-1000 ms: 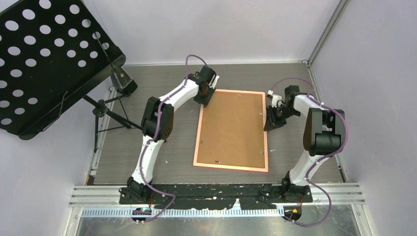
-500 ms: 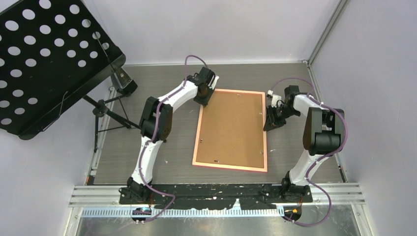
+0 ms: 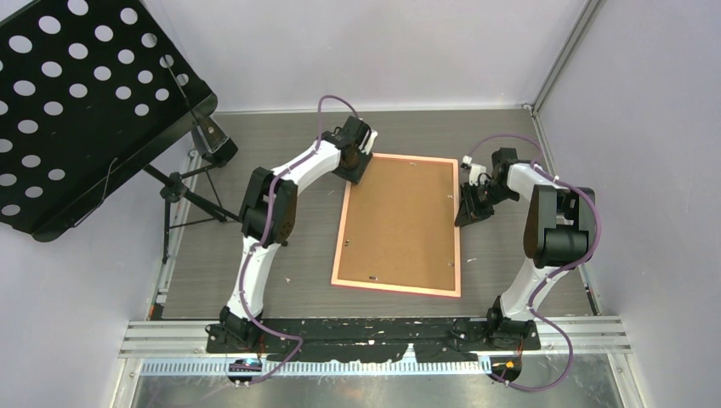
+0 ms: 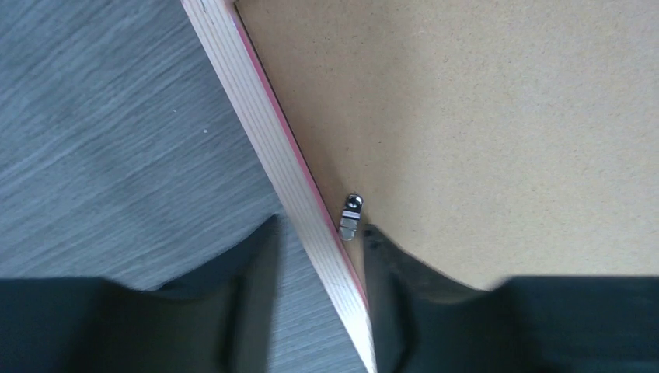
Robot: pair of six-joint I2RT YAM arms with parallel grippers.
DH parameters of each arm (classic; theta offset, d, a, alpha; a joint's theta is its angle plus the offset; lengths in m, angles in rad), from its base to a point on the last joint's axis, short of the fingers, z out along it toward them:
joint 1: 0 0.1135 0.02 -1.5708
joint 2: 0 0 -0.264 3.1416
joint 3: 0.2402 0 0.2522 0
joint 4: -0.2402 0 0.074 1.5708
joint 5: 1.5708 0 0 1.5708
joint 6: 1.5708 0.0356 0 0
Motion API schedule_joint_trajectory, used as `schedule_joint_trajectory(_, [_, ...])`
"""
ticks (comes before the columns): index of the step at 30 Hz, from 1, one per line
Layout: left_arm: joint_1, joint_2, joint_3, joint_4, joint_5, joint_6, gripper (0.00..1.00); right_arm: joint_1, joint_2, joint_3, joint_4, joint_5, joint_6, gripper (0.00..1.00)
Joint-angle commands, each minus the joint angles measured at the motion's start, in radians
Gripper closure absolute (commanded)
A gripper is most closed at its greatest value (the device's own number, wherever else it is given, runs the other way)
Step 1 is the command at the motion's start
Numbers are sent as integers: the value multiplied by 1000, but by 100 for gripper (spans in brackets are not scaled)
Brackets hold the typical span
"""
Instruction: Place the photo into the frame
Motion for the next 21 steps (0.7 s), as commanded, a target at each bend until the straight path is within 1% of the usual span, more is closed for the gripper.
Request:
schedule_joint_trajectory(1, [-7,-59,-11,-28,28,-22,48,12,29,-1,36,-8,-2,79])
schedule_joint_trajectory(4, [-6,-94,-35,-31,32,-31,41,11,21,-2,36,-9,3,79])
schedule_joint_trajectory(8, [-5,-151,-85,-39,41,-31,39,11,7,-7,39,-5,7,79])
schedule_joint_trajectory(12, [-3,-229,-190,-44,102,-38,38,11,-3,-9,50,-8,18,78])
schedule_joint_trajectory(14, [-3,-268,-245,-42,135,-39,38,11,-12,-10,58,-16,26,75])
schedule_joint_trajectory(17, [-4,-318,-316,-50,175,-39,33,11,-31,-11,72,-28,38,66])
schedule_joint_trajectory(21, [-3,-375,-412,-47,229,-38,32,11,-43,-11,92,-53,54,61])
